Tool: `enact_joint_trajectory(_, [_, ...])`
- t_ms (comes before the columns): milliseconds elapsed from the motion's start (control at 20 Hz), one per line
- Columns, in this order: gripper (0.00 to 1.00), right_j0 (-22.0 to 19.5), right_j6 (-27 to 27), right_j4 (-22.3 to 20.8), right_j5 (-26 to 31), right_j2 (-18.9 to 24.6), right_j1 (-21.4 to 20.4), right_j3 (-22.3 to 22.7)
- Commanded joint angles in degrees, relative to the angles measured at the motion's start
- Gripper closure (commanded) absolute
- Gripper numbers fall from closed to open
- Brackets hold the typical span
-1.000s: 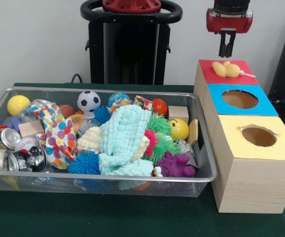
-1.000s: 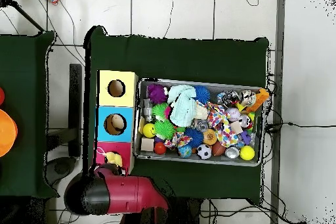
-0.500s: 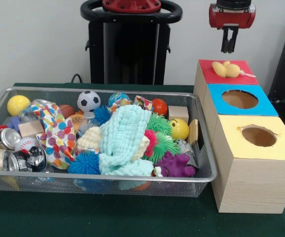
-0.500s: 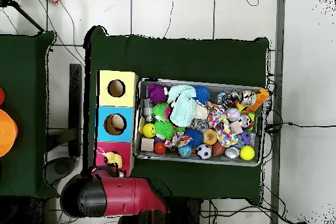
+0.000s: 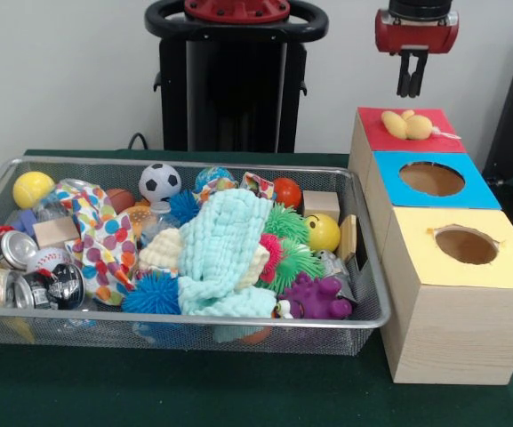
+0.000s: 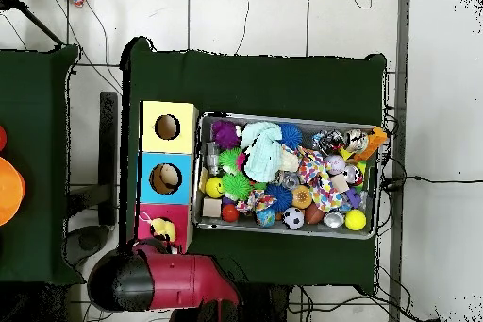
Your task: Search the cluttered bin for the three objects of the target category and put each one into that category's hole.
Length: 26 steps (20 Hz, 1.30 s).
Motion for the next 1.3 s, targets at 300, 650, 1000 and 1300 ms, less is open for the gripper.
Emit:
enact_joint_trajectory(300, [1.00,0.2,10.4,2.3,4.7,0.6,3.1,-8.9])
enact_joint_trajectory(650, [1.00,1.1,10.9,2.2,5.9,0.0,4.3,-11.5])
enact_joint_trajectory(1000, [1.00,1.3,10.5,2.1,4.8,0.0,5.5,-12.9])
enact_joint_trajectory(1300, [1.00,1.0,9.3,0.9,3.2,-0.3,6.4,-13.6])
